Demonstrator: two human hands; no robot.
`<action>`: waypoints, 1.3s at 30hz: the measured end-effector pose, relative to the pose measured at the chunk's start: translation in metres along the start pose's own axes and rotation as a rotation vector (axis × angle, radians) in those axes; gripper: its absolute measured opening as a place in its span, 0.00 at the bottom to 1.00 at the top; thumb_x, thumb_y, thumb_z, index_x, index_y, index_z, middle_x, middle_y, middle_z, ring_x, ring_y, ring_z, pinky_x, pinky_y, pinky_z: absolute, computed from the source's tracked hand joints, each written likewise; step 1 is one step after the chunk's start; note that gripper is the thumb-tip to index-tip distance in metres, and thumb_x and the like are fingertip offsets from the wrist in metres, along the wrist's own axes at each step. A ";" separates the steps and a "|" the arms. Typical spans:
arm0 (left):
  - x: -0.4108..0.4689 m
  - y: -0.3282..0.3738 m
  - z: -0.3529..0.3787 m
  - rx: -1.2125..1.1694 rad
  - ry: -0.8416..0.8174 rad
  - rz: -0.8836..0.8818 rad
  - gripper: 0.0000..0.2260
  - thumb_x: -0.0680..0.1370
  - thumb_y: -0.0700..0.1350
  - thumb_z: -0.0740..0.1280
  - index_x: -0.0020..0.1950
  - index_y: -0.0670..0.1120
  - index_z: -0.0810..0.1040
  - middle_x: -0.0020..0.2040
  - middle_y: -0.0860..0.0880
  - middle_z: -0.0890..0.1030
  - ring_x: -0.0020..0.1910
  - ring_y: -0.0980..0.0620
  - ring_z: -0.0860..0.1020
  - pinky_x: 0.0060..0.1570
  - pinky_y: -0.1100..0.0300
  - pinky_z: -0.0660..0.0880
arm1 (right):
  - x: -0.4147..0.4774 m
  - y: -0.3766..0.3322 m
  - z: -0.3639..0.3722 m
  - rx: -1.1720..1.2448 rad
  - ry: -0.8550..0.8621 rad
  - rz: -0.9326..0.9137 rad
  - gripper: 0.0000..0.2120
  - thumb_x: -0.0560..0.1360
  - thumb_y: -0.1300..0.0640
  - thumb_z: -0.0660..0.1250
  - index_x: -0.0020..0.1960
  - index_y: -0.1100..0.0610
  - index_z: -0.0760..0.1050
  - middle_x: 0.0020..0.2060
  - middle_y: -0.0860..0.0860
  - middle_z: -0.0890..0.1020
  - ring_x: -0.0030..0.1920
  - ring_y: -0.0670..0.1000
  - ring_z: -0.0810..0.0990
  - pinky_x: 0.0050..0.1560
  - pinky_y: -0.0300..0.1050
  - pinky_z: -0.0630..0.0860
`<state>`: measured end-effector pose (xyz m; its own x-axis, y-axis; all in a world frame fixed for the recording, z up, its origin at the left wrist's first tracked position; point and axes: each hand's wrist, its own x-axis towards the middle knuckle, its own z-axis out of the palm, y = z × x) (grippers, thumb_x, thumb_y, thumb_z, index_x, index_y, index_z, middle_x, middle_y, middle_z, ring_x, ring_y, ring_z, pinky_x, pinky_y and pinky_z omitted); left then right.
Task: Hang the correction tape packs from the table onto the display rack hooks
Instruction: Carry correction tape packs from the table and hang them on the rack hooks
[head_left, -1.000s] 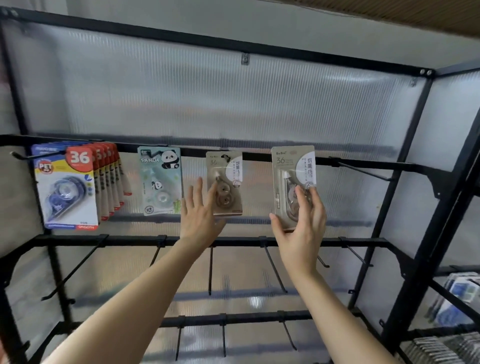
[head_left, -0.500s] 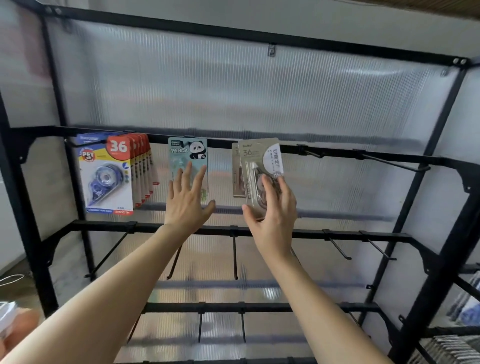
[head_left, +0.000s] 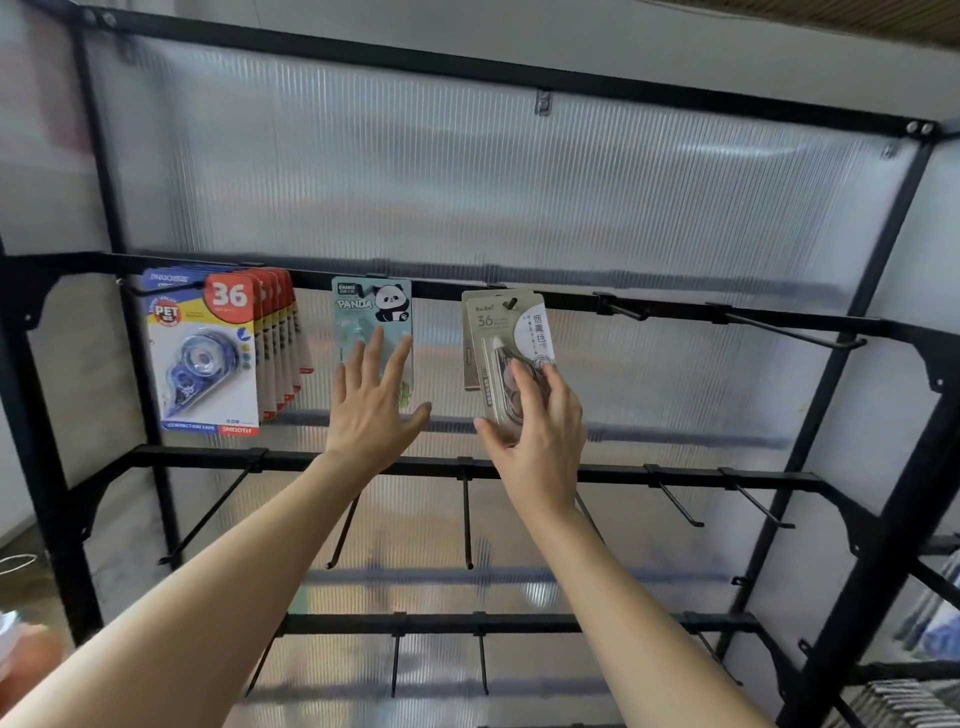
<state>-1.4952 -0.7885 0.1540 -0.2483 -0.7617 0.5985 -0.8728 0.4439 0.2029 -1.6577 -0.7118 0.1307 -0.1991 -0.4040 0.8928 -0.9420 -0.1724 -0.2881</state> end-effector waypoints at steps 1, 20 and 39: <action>0.001 -0.001 0.002 0.007 -0.010 -0.004 0.38 0.79 0.59 0.61 0.78 0.53 0.39 0.78 0.46 0.37 0.77 0.44 0.37 0.72 0.50 0.36 | 0.002 0.002 0.004 -0.007 -0.020 0.003 0.32 0.69 0.45 0.73 0.68 0.55 0.69 0.64 0.63 0.73 0.62 0.65 0.74 0.53 0.62 0.74; 0.017 -0.011 0.025 0.116 0.019 -0.043 0.37 0.79 0.57 0.61 0.78 0.53 0.40 0.78 0.46 0.36 0.75 0.43 0.33 0.70 0.48 0.31 | 0.030 0.024 0.059 0.026 -0.271 0.035 0.37 0.71 0.64 0.73 0.76 0.52 0.62 0.74 0.62 0.58 0.71 0.64 0.63 0.60 0.59 0.75; -0.088 0.010 0.016 0.089 -0.133 -0.062 0.34 0.80 0.56 0.60 0.79 0.52 0.43 0.79 0.45 0.39 0.77 0.42 0.38 0.73 0.45 0.36 | -0.061 0.016 -0.035 -0.172 -0.635 0.123 0.34 0.79 0.54 0.63 0.79 0.51 0.49 0.77 0.58 0.51 0.76 0.59 0.52 0.73 0.54 0.57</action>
<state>-1.4891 -0.7245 0.0917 -0.2411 -0.8448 0.4778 -0.9204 0.3551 0.1635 -1.6702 -0.6585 0.0842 -0.1593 -0.8709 0.4650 -0.9627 0.0328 -0.2685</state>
